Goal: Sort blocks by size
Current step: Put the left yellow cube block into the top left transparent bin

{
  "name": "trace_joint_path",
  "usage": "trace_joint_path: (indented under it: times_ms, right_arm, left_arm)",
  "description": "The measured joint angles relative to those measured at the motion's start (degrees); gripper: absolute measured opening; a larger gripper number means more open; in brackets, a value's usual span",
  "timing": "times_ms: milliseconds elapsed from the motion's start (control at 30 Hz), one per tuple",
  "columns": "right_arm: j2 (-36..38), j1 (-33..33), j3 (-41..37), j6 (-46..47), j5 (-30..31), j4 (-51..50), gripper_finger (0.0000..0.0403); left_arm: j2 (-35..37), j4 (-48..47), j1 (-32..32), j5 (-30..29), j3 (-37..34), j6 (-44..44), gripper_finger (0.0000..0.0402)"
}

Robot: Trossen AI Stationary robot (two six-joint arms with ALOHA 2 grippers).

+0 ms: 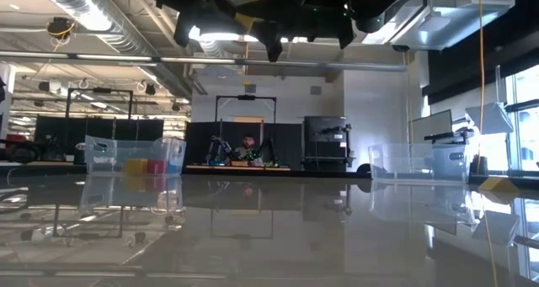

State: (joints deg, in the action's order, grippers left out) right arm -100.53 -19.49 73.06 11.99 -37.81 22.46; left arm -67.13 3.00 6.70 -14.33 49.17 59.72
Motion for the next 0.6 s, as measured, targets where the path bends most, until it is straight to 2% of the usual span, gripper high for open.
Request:
trace_joint_path:
  times_ms: [200, 400, 500, 600]
  right_arm:
    - [3.2, -1.8, 0.0, -1.6, -1.9, -6.1, 0.0236]
    - [9.4, -6.1, 0.1, -4.0, -2.3, -18.2, 0.0264]
    - [11.7, -7.8, 0.1, -5.2, 0.2, -24.0, 0.0268]
    - [12.2, -8.1, 0.1, -6.4, 5.4, -27.4, 0.0268]
  left_arm:
    - [0.4, -0.6, 0.0, -2.0, 0.0, -1.8, 0.0128]
    - [1.1, -1.1, 3.7, -6.1, 0.0, -8.7, 0.0123]
    - [1.4, -1.8, 8.1, -8.2, 0.0, -14.8, 0.0125]
    - [1.4, -4.4, 13.8, -8.3, 0.0, -21.0, 0.0125]
